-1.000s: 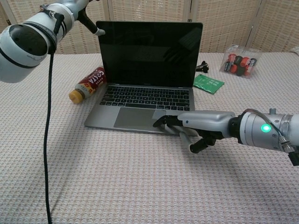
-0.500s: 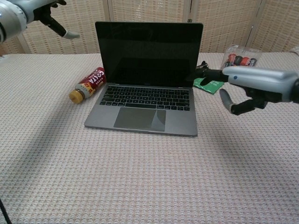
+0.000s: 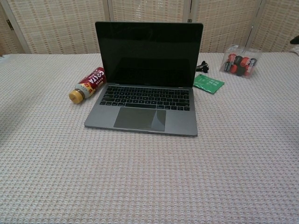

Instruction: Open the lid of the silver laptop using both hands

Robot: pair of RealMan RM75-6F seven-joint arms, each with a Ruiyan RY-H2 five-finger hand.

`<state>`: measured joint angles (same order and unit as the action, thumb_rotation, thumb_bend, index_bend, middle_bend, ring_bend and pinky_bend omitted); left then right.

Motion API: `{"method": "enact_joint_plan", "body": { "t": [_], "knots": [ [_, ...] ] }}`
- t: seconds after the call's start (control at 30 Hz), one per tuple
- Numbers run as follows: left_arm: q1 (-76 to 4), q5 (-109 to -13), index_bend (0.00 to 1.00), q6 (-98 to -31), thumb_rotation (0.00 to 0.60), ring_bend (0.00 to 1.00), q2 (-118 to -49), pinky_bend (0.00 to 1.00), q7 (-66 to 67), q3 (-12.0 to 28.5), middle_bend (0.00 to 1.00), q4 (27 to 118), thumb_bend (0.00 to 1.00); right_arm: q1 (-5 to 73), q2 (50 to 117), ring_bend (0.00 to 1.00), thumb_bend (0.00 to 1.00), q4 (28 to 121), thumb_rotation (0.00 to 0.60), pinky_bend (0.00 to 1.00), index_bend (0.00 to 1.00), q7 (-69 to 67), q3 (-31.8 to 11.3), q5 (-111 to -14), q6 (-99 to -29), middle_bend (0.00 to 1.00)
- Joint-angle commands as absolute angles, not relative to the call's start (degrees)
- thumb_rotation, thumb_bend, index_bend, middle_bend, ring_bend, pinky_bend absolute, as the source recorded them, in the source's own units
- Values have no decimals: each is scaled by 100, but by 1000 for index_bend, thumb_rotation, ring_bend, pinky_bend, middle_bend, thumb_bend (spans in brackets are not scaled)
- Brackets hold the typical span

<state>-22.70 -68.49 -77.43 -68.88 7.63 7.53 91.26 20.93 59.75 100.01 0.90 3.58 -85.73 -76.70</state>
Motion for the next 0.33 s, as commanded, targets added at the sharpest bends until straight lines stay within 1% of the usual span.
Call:
{"method": "enact_joint_plan", "body": {
  "t": [0.03,0.17,0.33],
  "knots": [
    [-1733,-7185,39,-8288,600,0,-6684,0,503,419,0,9331,342,1717,5876,113,610,10004,600,11,0,135,411,-8572,-8091,24],
    [-1306,-7411,41,-8775,600,0,-6746,0,469,229,0,9326,343,1386,5924,92,610,9935,600,4,0,135,429,-8639,-8461,13],
    [-1008,-7578,42,-8943,600,0,-6753,0,325,62,0,9377,343,1160,6014,83,610,9833,600,0,0,119,417,-8681,-8651,7]
  ]
}}
